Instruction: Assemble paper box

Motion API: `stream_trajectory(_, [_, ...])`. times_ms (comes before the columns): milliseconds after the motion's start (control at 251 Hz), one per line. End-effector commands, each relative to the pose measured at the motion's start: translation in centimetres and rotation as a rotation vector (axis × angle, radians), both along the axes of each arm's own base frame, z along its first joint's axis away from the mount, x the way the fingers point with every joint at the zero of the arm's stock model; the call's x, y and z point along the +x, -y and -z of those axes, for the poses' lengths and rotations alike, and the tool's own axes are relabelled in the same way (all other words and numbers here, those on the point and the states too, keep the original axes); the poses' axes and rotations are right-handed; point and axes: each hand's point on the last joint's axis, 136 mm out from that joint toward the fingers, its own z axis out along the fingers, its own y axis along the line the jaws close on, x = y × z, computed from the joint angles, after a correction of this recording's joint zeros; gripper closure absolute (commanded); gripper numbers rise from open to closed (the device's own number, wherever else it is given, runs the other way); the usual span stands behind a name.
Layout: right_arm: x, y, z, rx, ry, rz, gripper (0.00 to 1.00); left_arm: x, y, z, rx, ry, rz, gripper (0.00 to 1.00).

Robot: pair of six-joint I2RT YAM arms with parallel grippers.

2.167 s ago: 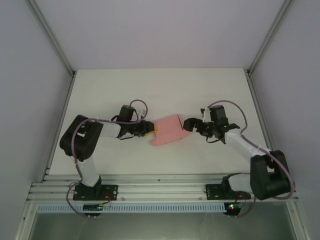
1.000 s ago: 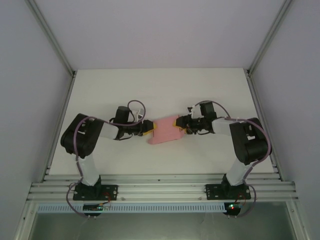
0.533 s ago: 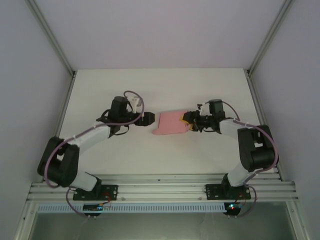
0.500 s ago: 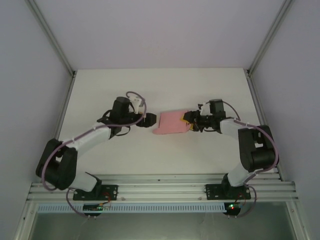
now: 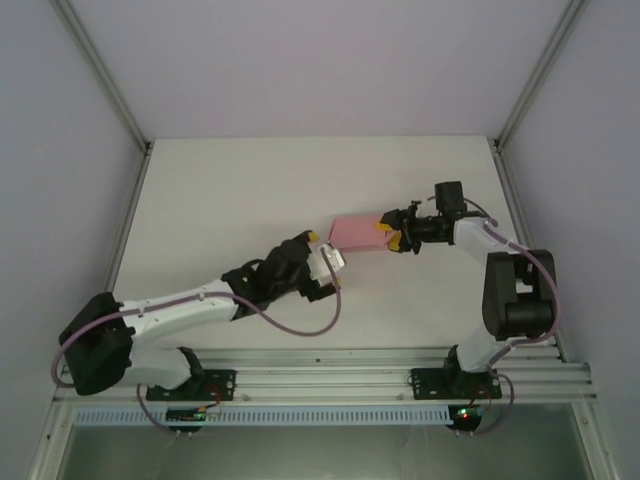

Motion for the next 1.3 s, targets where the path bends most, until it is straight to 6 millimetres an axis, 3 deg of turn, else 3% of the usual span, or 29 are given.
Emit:
stream_trajectory(0, [-1.7,-0.5,0.2,0.043,-0.137,-0.028,0.57,1.9,-0.2,-0.4,0.138,0.168,-0.024,0.00])
stream_trajectory(363, [-3.5,-3.0,-0.1,0.115,-0.238,-0.115,0.57,2.5,1.8,1.4,0.169,0.194,0.031,0.00])
stream_trajectory(555, [-4.1,-3.7,-0.4,0.127,-0.253,-0.152,0.57,3.0,2.0,1.9,0.184,0.177,0.024,0.01])
stream_trajectory(802, [-4.6,-4.4,-0.3,0.118,-0.254,-0.198,0.55,3.3,1.6,1.3,0.151,0.162,0.017,0.38])
stream_trajectory(994, [-5.1,-4.7,-0.5,0.126,-0.277,-0.211,0.47,3.4,1.1,0.8,0.135,0.158,0.008,0.56])
stream_trajectory(1066, [-4.8,-4.3,-0.5,0.114,-0.261,-0.200,0.31,3.3,0.8,0.6,0.117,0.145,0.012,0.62])
stream_trajectory(1233, [-2.0,-0.8,-0.7,-0.044,-0.078,-0.092,0.09,2.5,-0.1,0.6,0.094,0.075,0.044,0.65])
stream_trajectory(1297, [-0.1,2.3,-0.4,-0.210,0.035,-0.017,0.00,2.1,-0.7,0.8,0.097,0.035,0.058,0.65])
